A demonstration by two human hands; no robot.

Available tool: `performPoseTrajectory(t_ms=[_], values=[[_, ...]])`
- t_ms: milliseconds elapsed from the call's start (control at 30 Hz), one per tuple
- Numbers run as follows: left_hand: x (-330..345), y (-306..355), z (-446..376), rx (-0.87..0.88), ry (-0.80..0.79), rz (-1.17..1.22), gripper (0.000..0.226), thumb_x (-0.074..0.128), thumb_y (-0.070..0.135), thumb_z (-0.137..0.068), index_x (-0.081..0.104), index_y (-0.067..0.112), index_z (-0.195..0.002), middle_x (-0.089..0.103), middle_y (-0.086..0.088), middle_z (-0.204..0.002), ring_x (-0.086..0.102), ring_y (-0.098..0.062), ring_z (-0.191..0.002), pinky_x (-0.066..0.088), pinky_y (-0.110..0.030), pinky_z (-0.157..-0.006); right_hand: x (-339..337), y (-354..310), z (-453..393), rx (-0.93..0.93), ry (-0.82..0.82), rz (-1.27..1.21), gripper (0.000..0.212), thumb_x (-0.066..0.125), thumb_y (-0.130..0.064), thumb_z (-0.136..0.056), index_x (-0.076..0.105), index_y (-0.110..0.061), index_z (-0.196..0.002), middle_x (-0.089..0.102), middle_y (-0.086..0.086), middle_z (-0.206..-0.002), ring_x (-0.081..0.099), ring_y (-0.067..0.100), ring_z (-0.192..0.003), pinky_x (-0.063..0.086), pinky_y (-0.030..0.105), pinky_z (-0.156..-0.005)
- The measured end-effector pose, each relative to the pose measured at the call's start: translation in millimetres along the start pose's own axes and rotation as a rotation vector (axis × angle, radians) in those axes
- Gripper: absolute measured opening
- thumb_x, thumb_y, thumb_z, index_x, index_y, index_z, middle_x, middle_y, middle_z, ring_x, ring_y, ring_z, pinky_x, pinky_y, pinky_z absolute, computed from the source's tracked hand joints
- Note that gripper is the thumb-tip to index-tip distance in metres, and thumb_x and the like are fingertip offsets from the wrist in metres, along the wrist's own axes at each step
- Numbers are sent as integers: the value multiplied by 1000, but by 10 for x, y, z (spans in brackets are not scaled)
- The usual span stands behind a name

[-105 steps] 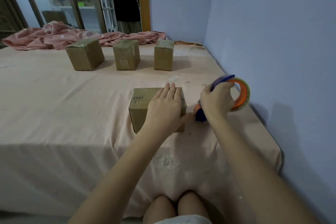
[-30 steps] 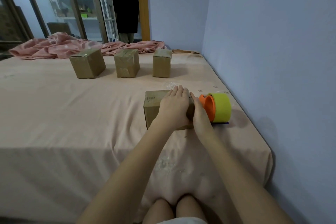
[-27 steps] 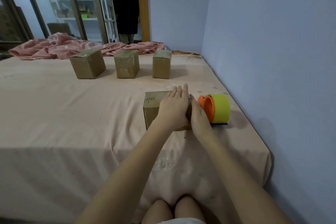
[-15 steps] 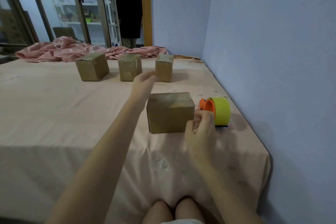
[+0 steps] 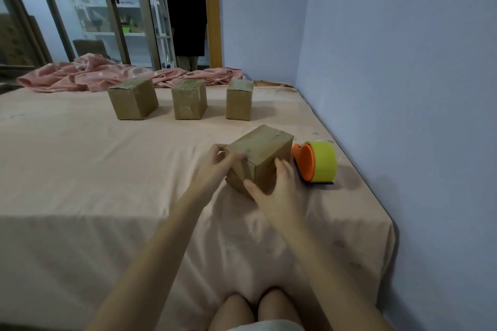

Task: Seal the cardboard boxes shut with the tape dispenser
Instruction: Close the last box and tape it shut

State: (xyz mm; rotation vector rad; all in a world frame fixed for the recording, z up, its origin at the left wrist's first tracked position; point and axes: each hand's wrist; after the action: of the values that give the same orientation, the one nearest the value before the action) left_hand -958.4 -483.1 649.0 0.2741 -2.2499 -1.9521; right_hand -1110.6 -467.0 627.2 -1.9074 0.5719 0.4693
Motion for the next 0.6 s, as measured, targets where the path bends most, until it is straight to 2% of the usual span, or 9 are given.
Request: performPoseTrajectory(t_ms=[100, 167, 233, 333, 367, 400, 467, 533, 600], values=[[155, -61, 192, 93, -77, -54, 66, 83, 25, -68, 45, 20, -122, 59, 6, -116, 60, -8, -103, 51, -20, -76, -124, 95, -162, 34, -57, -211, 76, 70, -30, -81, 31, -8, -143, 38, 6, -145, 37, 19, -134, 34, 37, -111], [282, -120, 262, 178, -59, -157, 82, 82, 23, -72, 33, 23, -138, 48, 16, -125, 52, -8, -114, 49, -24, -89, -180, 131, -211, 21, -100, -263, 68, 65, -15, -84, 31, -6, -143, 40, 9, -144, 37, 21, -135, 37, 41, -108], [405, -151, 307, 260, 30, -286, 81, 77, 27, -76, 30, 23, -142, 44, 13, -131, 46, -9, -120, 45, -25, -95, -203, 193, -229, 0, -114, -249, 58, 62, -10, -86, 37, -9, -138, 49, 3, -135, 46, 19, -128, 43, 34, -104], [536, -145, 363, 281, 141, -399, 78, 74, 35, -78, 31, 26, -142, 43, 6, -136, 42, -1, -113, 38, -11, -83, -264, 242, -209, -56, -52, -174, 42, 62, -10, -86, 49, -19, -125, 55, -20, -104, 56, 2, -101, 44, 2, -77], [562, -141, 373, 269, 152, -404, 77, 73, 38, -78, 31, 28, -141, 44, 5, -135, 41, 0, -110, 37, -12, -81, -291, 243, -200, -72, -38, -158, 41, 63, -10, -86, 50, -19, -124, 56, -19, -104, 56, 1, -100, 44, 2, -76], [584, -137, 375, 257, 160, -406, 77, 73, 39, -78, 30, 29, -141, 44, 5, -134, 41, 1, -108, 38, -15, -82, -320, 238, -181, -93, -26, -147, 41, 63, -9, -86, 51, -18, -125, 57, -13, -110, 57, 5, -104, 48, 8, -81], [616, -123, 370, 244, 170, -415, 77, 72, 42, -78, 30, 29, -141, 45, 3, -134, 41, 0, -105, 39, -17, -81, -395, 223, -126, -209, 127, -16, 45, 63, -4, -81, 53, -12, -125, 55, 1, -125, 56, 17, -112, 52, 30, -90], [648, -113, 349, 238, 177, -424, 77, 71, 43, -78, 29, 30, -141, 45, 3, -134, 41, 1, -103, 37, -14, -78, -462, 263, -66, -328, 391, 180, 52, 66, -1, -72, 54, -8, -122, 51, 9, -129, 51, 24, -117, 51, 34, -86], [682, -103, 324, 226, 188, -443, 76, 71, 45, -79, 29, 32, -141, 45, 3, -134, 44, -2, -104, 39, -18, -78, -557, 334, -69, -243, 530, 238, 64, 69, -2, -67, 46, -9, -127, 43, 13, -135, 44, 27, -123, 50, 37, -84]])
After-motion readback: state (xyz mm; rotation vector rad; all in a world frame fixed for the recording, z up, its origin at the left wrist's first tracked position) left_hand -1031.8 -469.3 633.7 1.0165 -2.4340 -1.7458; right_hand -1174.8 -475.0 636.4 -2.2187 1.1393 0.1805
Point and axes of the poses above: each hand's wrist, its own z-axis away from the middle knuckle, its own x-axis out of the palm, y = z × x
